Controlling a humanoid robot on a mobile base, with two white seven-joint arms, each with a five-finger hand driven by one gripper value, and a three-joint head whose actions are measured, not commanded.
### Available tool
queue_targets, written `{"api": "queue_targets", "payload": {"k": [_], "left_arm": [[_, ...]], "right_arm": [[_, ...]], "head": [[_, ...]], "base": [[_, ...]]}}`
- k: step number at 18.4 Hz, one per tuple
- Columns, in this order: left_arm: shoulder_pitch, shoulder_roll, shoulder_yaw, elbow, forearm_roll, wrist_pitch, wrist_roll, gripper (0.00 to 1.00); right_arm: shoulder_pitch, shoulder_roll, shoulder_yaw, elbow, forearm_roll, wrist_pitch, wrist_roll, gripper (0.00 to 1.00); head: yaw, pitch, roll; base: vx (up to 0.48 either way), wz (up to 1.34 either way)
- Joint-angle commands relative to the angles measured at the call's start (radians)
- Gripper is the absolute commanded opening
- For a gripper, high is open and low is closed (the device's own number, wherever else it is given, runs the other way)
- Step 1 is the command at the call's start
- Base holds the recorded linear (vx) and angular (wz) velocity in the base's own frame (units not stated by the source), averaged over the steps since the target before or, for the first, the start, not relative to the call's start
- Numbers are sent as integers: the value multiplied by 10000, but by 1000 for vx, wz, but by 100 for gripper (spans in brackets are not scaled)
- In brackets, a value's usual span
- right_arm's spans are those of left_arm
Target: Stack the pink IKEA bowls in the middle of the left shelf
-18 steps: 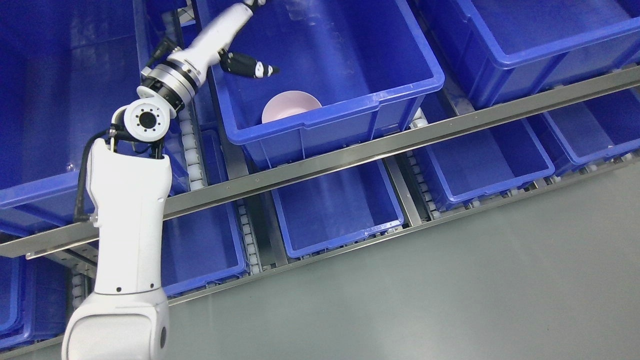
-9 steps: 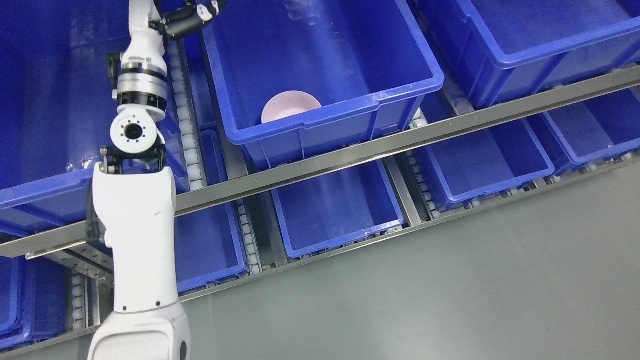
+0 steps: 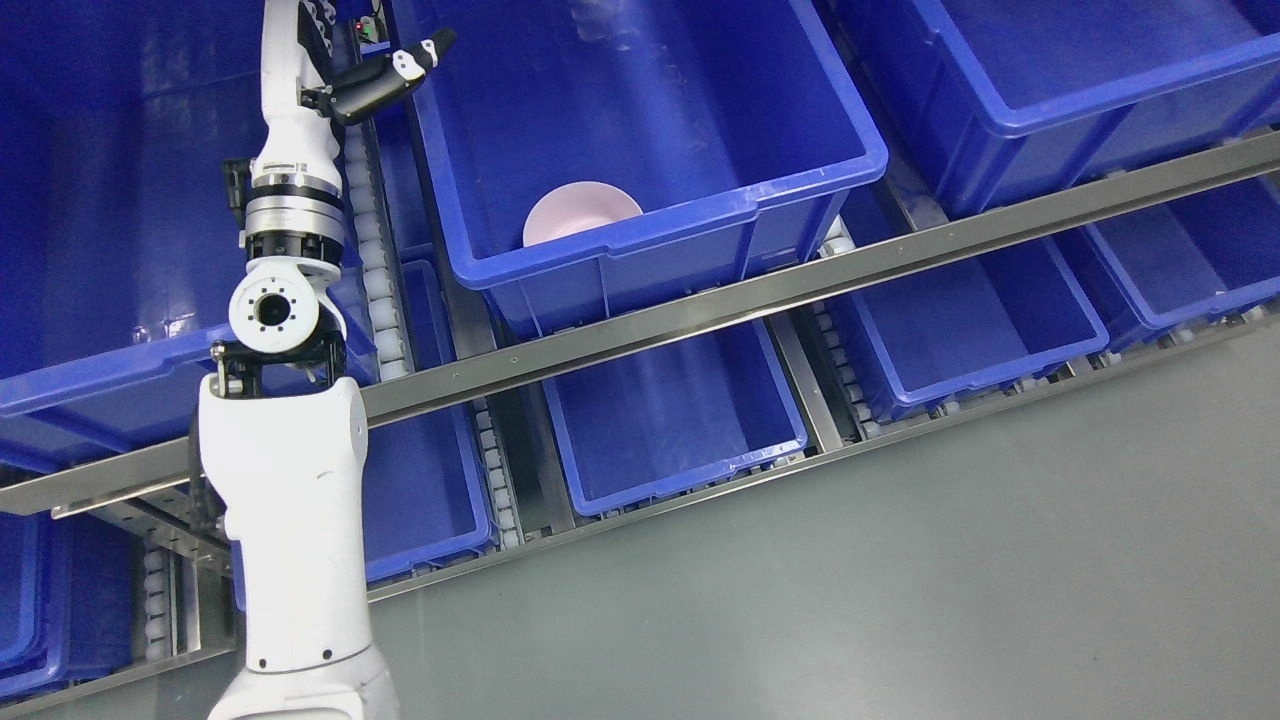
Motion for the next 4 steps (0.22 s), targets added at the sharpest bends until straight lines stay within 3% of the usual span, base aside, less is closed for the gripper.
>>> {"api": "queue_targets", "payload": {"k": [1,4], "left_arm": [[156,-40,110,-691,142,-49,12,100],[110,-40,110,-691,142,-49,-4,100]], "right_arm": [[0,-175,-107,-13,77,4,-3,100],[0,-175,-107,3,77,4,-3,100]], "head": [[0,0,0],[0,0,0]], "base": [[0,0],[0,0]]}}
